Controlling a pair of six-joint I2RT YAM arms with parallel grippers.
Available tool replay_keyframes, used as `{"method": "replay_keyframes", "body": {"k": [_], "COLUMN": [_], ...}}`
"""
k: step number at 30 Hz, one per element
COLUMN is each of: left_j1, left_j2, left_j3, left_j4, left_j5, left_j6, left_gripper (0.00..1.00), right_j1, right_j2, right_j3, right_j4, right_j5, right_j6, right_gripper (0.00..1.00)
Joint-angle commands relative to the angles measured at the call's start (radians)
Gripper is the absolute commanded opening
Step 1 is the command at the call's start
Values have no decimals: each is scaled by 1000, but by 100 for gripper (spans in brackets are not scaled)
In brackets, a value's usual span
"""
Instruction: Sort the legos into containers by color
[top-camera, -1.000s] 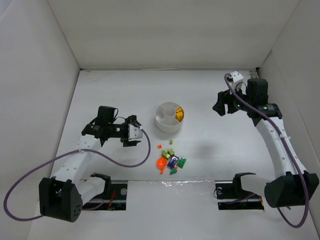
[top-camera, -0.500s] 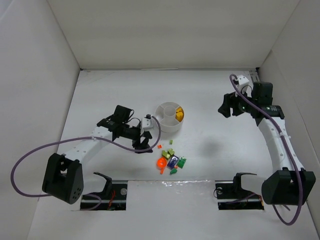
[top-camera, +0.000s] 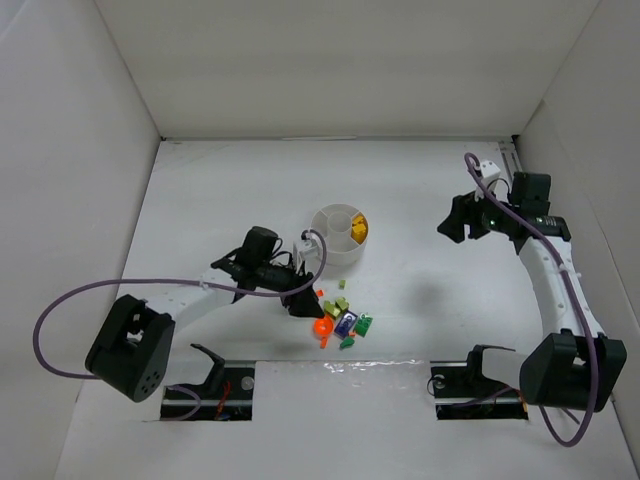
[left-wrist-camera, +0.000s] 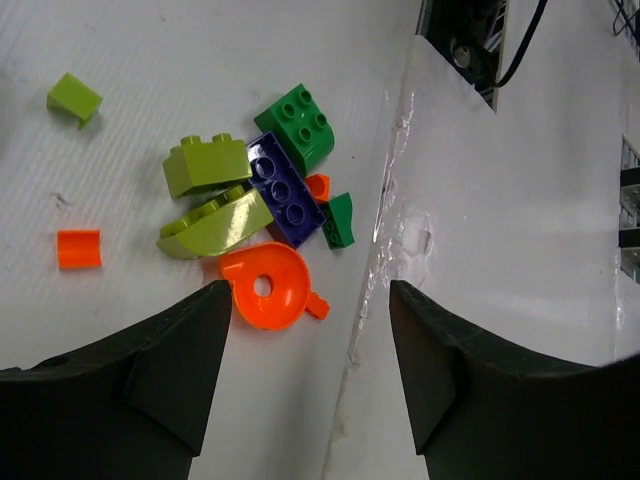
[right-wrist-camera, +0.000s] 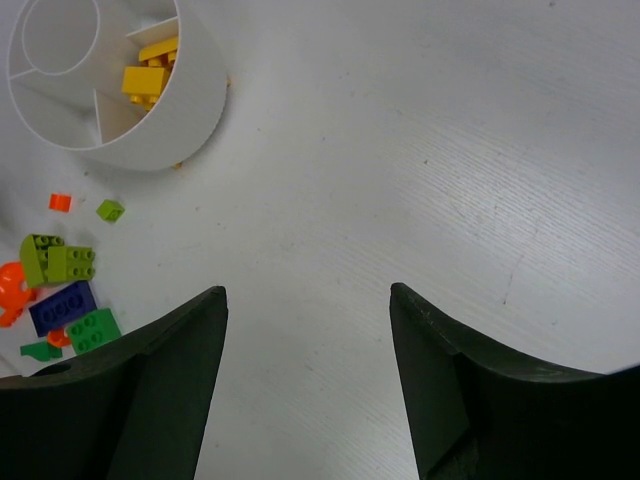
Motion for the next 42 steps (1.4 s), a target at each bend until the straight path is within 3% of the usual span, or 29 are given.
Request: {"method": "replay_keyframes", "body": {"k": [1,7,9,17,28,42], "left_j1": [-9,-76,-89,-89,-80,-80], "left_j2": [-46,-43,-43,11,78,137], "left_j3": [-43,-67,-67,-55,-37,-27], "left_j4": [96,131,131,82,33,22], "left_j5": [-53,-98,-135,-171,-316,-291], "left_j6": [-161,-255,-275,-284,-329,-329], "left_gripper": [60,55,46,41,44,34], "right_j1": [-10,-21,-21,-21,-40,-49], "right_j2": [-28,-39,-39,7,35,53], "right_j3": [-20,-60,-60,-29,-38,-48], "right_j4": [62,98,99,80,71,80], "right_j5": [-50,-60,-60,-80,-109,-109], "right_j6": [-22,-3,-3,-13,-33,-42], "right_gripper": [71,71,71,70,70,68]}}
